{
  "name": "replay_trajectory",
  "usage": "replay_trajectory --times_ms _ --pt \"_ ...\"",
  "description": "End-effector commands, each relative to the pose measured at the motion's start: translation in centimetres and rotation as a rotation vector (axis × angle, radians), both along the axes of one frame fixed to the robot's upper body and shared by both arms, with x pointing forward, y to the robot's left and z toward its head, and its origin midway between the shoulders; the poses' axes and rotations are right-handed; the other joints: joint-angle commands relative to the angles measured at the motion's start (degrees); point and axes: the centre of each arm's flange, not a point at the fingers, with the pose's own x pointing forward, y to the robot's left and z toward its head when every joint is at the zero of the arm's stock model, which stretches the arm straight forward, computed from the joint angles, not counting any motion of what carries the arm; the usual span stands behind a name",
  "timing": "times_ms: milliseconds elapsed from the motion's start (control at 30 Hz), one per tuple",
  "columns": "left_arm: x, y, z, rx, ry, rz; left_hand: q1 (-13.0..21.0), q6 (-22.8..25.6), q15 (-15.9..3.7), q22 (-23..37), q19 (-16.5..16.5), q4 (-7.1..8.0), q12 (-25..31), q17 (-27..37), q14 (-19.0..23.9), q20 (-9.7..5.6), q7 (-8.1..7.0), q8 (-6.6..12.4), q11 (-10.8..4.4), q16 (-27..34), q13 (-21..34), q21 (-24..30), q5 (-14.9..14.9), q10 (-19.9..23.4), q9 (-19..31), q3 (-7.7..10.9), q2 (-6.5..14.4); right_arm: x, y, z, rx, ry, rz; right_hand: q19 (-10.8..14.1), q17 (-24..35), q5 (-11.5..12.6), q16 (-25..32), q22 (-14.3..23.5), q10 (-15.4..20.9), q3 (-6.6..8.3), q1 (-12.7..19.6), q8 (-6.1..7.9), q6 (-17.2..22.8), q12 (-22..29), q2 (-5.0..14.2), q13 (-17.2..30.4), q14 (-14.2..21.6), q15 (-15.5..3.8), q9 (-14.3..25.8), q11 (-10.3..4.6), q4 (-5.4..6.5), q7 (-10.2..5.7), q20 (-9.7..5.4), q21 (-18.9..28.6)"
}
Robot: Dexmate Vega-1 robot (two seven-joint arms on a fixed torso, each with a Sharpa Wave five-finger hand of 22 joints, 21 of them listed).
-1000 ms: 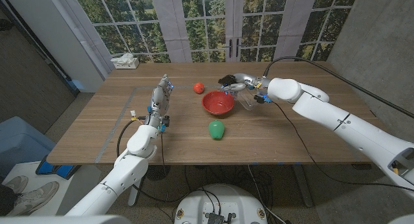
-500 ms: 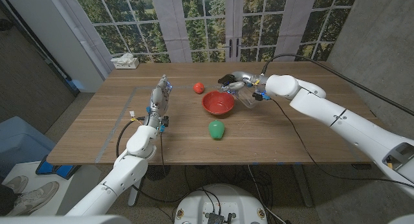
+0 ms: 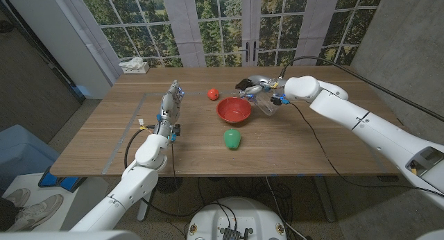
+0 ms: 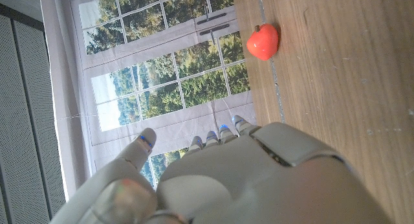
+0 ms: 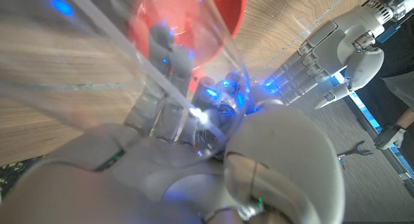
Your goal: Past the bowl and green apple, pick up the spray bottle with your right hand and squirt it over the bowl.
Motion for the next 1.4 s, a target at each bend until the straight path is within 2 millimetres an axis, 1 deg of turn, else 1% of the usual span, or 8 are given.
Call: replay_trajectory --times_ms 33,333,500,700,933,1167,1267,1400 --pt "0.2 0.1 0.2 0.001 -0.001 0.002 0.4 -1.3 -1.35 0.2 0.2 0.11 0.2 0.1 -8.0 -4.37 -0.24 0.25 0.08 -0.1 0.2 -0.3 0.4 -5.1 0.3 -0.09 5.1 0.2 0.0 0.4 0.006 0.015 0.013 7.7 6.2 3.2 26.2 5.1 3.4 2.70 -1.8 6.96 8.7 6.9 0.43 0.2 11.0 -12.23 1.8 -1.94 0.60 7.42 -11.15 0.3" --pt "0.3 0.0 0.3 0.005 0.000 -0.002 0.5 -1.4 -1.34 0.2 0.2 0.09 0.2 0.1 -8.0 -4.34 -0.22 0.23 0.10 -0.1 0.2 -0.4 0.4 -5.1 0.3 -0.07 5.2 0.6 -0.5 0.5 0.025 0.011 -0.004 7.3 6.1 5.7 26.2 5.9 2.6 3.54 -2.9 7.09 7.4 6.7 0.32 0.3 12.5 -11.99 3.2 -1.75 0.91 7.16 -11.08 -0.3" --pt "0.3 0.0 0.4 0.006 0.001 0.000 0.5 -1.3 -1.36 0.2 0.2 0.08 0.2 0.1 -8.0 -4.35 -0.20 0.25 0.14 -0.1 0.2 -0.4 0.4 -5.1 0.3 -0.07 5.2 0.5 -0.6 0.3 0.034 -0.034 -0.011 5.9 6.0 5.4 25.9 3.4 0.8 1.56 -3.5 4.00 5.7 6.5 -0.45 0.2 12.4 -12.01 -0.5 -1.60 0.02 4.51 -11.31 -1.8" --pt "0.5 -0.2 0.6 0.009 0.000 -0.004 0.5 -1.4 -1.36 0.2 0.2 0.07 0.2 0.1 -8.0 -4.34 -0.23 0.24 0.16 -0.1 0.2 -0.5 0.4 -5.1 0.3 -0.06 5.2 0.3 -1.2 0.3 0.075 -0.085 -0.010 2.5 6.1 -2.0 26.0 0.8 -5.2 -4.79 -0.5 -5.62 3.7 5.4 -3.01 -0.2 9.8 -12.08 -14.9 -0.60 -2.57 1.34 -11.74 -1.7" --pt "0.7 -0.4 0.9 0.013 0.002 -0.007 0.5 -1.3 -1.36 0.2 0.2 0.06 0.2 0.1 -8.0 -4.35 -0.22 0.28 0.13 -0.1 0.2 -0.5 0.4 -5.1 0.3 -0.05 5.2 0.3 -1.6 0.4 0.070 -0.087 -0.029 0.4 6.0 -13.2 25.8 -1.7 -10.9 -9.84 6.9 -10.63 0.1 -10.4 -3.98 -16.9 4.7 -12.24 -22.6 1.45 -2.27 1.17 -12.20 -0.4" --pt "1.0 -0.6 1.2 0.019 0.002 -0.012 0.5 -1.3 -1.43 0.2 0.3 0.05 0.2 0.1 -8.1 -4.35 -0.22 0.29 0.21 -0.1 0.2 -0.6 0.4 -5.1 0.3 -0.05 5.2 0.6 -1.8 0.7 0.066 -0.065 -0.034 -1.2 6.2 -16.8 26.2 -1.7 -12.0 -9.52 12.3 -16.45 -3.3 -15.8 -2.00 -22.1 2.1 -12.55 -28.3 2.53 -2.31 2.31 -12.34 0.0" --pt "1.1 -0.6 1.2 0.017 0.001 -0.013 0.5 -1.3 -1.43 0.2 0.3 0.06 0.2 0.1 -8.0 -4.35 -0.22 0.28 0.22 -0.1 0.2 -0.6 0.4 -5.1 0.3 -0.04 5.2 0.7 -1.9 0.9 0.066 -0.059 -0.035 -1.8 6.3 -18.9 26.3 -0.8 -11.7 -9.45 14.6 -22.88 -2.7 -16.5 -1.06 -22.2 0.7 -12.56 -33.5 2.71 -2.40 2.51 -12.41 0.2" --pt "1.1 -0.7 1.3 0.020 0.001 -0.013 0.5 -1.2 -1.45 0.2 0.3 0.05 0.2 0.1 -8.0 -4.35 -0.23 0.29 0.24 -0.1 0.2 -0.6 0.4 -5.1 0.3 -0.04 5.2 0.9 -1.9 1.0 0.069 -0.056 -0.031 -1.9 6.2 -19.4 26.2 -0.9 -11.6 -9.42 14.8 -25.71 -4.0 -16.9 -1.08 -22.5 0.2 -12.41 -35.2 2.83 -2.11 2.79 -12.42 -0.1"
